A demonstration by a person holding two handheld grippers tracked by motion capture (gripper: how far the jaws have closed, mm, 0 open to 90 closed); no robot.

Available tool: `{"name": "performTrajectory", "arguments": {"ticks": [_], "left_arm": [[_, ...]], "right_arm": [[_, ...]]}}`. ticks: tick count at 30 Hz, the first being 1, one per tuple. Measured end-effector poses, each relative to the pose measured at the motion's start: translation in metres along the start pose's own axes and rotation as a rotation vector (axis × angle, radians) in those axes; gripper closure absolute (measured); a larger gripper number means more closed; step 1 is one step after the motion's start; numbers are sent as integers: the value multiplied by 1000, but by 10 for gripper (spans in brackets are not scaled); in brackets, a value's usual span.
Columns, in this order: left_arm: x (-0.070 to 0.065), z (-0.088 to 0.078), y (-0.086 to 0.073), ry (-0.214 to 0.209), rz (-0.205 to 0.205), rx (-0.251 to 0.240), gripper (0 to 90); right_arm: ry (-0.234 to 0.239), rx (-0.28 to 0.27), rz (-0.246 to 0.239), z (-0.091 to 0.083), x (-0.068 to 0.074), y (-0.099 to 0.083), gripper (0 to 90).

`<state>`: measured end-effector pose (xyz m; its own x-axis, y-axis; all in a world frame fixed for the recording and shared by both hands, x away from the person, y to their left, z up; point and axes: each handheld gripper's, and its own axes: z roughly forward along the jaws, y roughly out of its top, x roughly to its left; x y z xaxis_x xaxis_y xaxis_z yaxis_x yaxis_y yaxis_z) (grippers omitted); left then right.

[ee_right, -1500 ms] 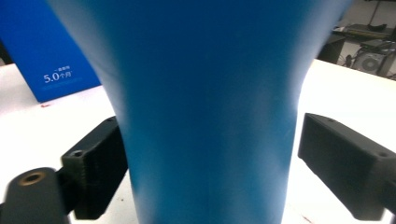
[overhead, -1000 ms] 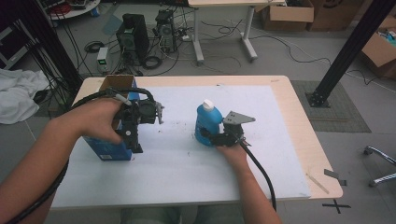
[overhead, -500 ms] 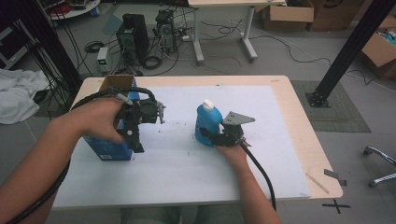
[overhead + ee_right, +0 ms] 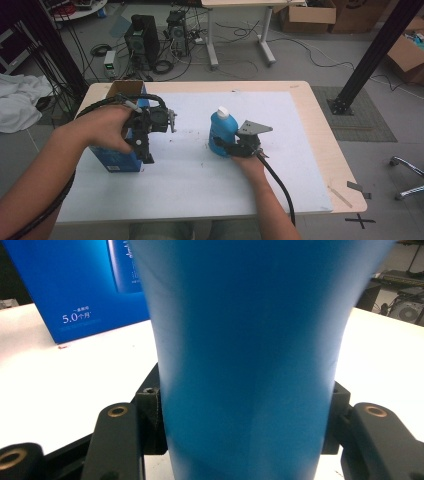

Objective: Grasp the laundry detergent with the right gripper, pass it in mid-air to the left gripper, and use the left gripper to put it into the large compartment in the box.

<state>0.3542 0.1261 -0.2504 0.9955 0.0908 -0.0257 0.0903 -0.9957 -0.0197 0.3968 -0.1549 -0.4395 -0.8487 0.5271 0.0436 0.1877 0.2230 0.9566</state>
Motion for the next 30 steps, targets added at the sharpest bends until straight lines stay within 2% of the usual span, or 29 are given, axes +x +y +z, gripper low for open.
{"name": "performTrajectory", "arguments": {"ticks": [6, 11, 14, 18, 20, 23, 30], "left_arm": [[1, 1, 2, 0, 2, 3, 1], [1, 2, 5, -4, 9, -5, 1], [1, 2, 7, -4, 11, 4, 1], [2, 0, 10, -3, 15, 5, 1], [1, 0, 11, 0, 13, -7, 1], [1, -3, 13, 1, 24, 1, 1], [0, -5, 20, -2, 36, 3, 1]], "right_arm": [[-10, 6, -29, -1, 2, 2, 447], [21, 22, -27, -2, 1, 5, 457], [42, 8, -37, -7, 2, 10, 458], [89, 2, -74, -15, 7, 22, 455], [127, 12, -99, -19, 11, 29, 454], [178, 25, -130, -25, 18, 37, 453], [295, 65, -166, -30, 34, 41, 452]]}}
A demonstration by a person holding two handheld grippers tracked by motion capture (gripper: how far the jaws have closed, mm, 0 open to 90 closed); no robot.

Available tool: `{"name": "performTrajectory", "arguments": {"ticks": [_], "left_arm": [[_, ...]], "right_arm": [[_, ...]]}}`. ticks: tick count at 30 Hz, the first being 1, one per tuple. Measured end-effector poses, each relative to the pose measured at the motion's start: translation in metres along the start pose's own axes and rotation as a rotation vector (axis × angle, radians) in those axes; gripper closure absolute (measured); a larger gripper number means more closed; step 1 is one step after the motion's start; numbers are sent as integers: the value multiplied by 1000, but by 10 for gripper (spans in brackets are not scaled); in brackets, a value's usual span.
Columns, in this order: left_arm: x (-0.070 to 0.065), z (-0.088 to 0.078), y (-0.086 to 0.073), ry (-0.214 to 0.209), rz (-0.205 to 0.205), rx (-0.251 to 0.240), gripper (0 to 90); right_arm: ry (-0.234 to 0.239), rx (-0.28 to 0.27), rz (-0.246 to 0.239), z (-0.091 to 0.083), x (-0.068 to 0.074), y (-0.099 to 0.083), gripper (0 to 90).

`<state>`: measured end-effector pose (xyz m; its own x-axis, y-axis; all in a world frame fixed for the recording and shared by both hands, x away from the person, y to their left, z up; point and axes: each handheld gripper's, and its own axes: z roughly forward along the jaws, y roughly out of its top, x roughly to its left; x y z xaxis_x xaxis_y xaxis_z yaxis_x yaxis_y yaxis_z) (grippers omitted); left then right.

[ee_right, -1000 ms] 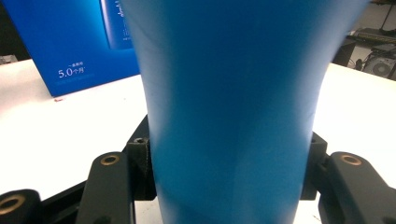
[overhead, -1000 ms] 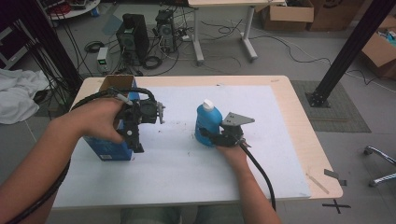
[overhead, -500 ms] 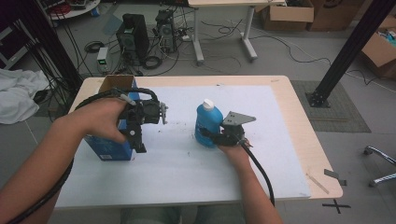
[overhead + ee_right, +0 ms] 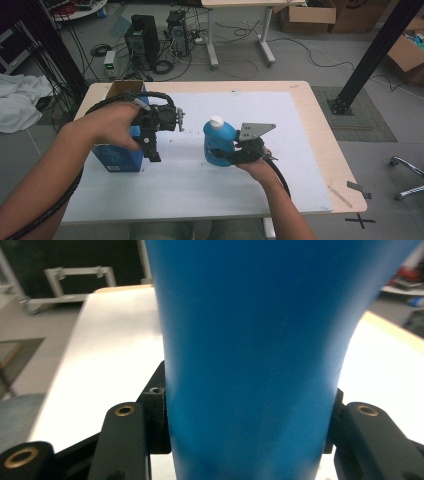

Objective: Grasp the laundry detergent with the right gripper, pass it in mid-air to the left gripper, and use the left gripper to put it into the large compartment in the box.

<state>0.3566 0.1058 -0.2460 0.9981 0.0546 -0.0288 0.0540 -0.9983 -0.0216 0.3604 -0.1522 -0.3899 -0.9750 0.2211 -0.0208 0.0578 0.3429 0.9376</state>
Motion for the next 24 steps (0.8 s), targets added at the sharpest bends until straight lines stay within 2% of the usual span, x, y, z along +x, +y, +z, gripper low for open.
{"name": "performTrajectory", "arguments": {"ticks": [5, 12, 24], "left_arm": [[-2, -1, 9, 1, 16, 6, 1], [-4, -3, 23, 1, 37, 13, 1], [-9, -4, 39, -8, 63, 15, 1]], "right_arm": [[72, 10, -7, 9, 10, -2, 450], [140, 5, -21, 24, 24, -3, 450], [188, -7, -42, 48, 33, 4, 451]]}}
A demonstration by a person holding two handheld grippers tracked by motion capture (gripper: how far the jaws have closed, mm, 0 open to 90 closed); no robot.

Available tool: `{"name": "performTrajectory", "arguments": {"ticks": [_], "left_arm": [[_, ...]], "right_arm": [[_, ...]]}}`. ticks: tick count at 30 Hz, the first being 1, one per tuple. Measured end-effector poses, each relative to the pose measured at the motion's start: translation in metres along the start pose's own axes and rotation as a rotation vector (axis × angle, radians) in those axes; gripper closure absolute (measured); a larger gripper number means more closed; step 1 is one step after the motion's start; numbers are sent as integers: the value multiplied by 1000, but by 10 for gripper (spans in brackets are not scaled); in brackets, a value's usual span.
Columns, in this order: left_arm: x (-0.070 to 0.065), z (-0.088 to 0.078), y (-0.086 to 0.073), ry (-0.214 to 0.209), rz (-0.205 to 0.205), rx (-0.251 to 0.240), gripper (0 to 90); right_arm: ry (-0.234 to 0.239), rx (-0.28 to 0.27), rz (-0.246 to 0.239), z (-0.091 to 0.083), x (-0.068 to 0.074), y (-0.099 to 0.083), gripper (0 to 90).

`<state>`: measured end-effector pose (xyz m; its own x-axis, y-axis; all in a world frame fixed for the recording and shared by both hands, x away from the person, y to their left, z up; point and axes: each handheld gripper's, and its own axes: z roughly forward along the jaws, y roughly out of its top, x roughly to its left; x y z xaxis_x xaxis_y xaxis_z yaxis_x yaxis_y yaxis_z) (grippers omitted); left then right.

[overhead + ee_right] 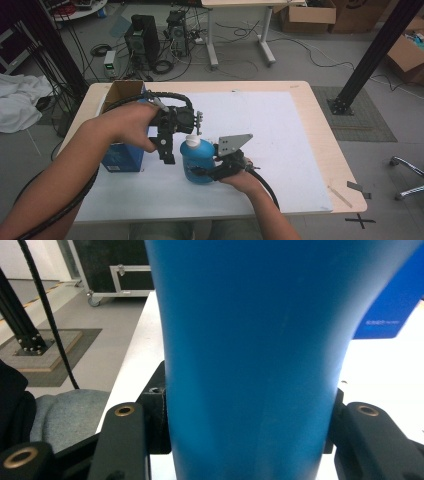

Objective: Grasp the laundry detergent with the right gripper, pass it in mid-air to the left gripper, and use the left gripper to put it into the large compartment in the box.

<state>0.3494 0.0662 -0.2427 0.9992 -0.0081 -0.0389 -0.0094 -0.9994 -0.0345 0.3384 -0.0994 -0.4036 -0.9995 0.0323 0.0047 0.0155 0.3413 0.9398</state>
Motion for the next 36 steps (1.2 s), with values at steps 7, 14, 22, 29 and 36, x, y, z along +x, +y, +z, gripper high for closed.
{"name": "performTrajectory", "arguments": {"ticks": [7, 14, 22, 29, 36], "left_arm": [[-3, 1, 4, -1, 3, -4, 1], [-5, 3, 8, -2, 8, -8, 1], [-6, 9, 10, 1, 10, -5, 1], [-6, 11, 12, 7, 12, 6, 1], [-6, 15, 11, 20, 4, 9, 4]], "right_arm": [[23, -12, -12, 14, -1, 7, 451], [39, -15, -12, 26, -4, 11, 452], [46, -27, -5, 32, -4, 12, 451], [51, -41, -24, 35, -4, 15, 451], [54, -45, -21, 36, -4, 18, 452]]}}
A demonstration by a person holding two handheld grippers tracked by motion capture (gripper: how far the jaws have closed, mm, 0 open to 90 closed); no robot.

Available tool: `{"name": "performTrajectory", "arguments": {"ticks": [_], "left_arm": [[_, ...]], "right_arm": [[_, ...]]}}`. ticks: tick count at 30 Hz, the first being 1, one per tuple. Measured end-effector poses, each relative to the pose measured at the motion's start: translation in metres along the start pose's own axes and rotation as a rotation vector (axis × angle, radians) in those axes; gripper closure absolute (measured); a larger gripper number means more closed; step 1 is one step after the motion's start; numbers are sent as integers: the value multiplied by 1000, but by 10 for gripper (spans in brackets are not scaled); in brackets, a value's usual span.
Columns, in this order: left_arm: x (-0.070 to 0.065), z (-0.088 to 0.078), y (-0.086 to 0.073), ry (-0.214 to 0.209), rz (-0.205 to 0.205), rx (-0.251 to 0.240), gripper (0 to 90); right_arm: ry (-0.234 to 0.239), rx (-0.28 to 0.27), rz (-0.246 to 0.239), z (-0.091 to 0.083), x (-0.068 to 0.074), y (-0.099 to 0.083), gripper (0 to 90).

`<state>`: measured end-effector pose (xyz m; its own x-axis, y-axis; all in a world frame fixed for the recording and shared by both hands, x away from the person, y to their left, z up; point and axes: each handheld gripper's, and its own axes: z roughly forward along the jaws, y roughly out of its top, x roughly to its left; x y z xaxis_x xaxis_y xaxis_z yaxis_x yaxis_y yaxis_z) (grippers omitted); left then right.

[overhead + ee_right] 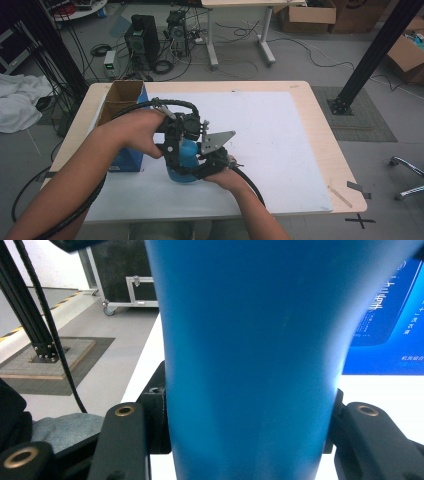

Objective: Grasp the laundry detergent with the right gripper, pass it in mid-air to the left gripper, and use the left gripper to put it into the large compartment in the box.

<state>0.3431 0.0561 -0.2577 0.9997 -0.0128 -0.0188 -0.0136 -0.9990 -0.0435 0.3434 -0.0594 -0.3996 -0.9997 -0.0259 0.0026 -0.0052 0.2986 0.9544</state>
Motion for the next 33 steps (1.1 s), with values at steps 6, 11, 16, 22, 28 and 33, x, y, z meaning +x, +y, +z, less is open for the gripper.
{"name": "performTrajectory", "arguments": {"ticks": [6, 11, 16, 22, 28, 33], "left_arm": [[-1, 1, -1, 15, 5, -3, 19], [-2, 0, -1, 21, 8, 0, 64], [-2, 0, -2, 27, 10, -2, 95], [-3, 1, -3, 34, 13, 1, 156], [-3, 0, -4, 48, 14, 7, 167], [-2, 0, -4, 49, 11, 12, 197]], "right_arm": [[2, 2, 2, 2, 0, 0, 452], [2, 0, 7, 2, -1, 0, 452], [3, -2, 10, 3, -1, 1, 452], [7, 0, 8, 5, -1, 2, 452], [7, -1, 13, 5, -1, 1, 452], [7, -1, 14, 6, -2, 1, 453]]}}
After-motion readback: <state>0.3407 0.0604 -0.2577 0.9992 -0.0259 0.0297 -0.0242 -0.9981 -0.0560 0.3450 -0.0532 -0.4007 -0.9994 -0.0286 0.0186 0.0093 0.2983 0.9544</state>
